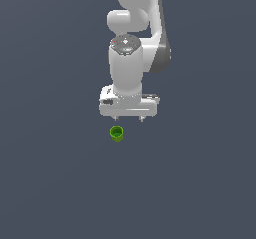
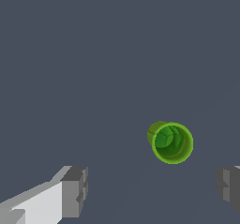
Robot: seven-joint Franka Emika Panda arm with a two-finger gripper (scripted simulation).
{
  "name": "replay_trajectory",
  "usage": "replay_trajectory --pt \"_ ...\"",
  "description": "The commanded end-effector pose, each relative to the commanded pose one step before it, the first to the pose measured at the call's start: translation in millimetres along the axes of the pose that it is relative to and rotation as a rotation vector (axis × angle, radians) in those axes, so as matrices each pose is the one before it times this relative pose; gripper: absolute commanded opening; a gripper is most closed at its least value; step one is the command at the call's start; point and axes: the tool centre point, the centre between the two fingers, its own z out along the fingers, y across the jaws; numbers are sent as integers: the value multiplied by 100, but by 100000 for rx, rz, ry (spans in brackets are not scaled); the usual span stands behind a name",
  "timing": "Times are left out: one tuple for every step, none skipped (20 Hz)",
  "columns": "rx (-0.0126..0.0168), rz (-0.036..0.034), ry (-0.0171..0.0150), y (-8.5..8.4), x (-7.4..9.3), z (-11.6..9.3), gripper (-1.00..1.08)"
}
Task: Pick up the object and move it to a goal position.
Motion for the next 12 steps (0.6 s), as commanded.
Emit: replay_trajectory --pt "-47 1157 -132 148 -21 236 100" --pt "-9 841 -48 83 -6 145 100" --pt "-7 1018 -55 99 -7 172 100" --pt "-11 1184 -64 115 -8 201 100" --pt "-24 1351 -75 136 -8 232 100" --pt "-42 1527 -86 159 -7 267 100" --pt "-60 1702 -96 182 -6 300 100" --pt "-72 1879 -103 203 -5 330 100" --pt "-81 2054 -109 219 -4 358 100" --pt "-94 2233 -114 239 -2 387 100" --pt "-114 2408 -118 260 0 417 100" --pt "-136 2585 -121 282 4 448 100"
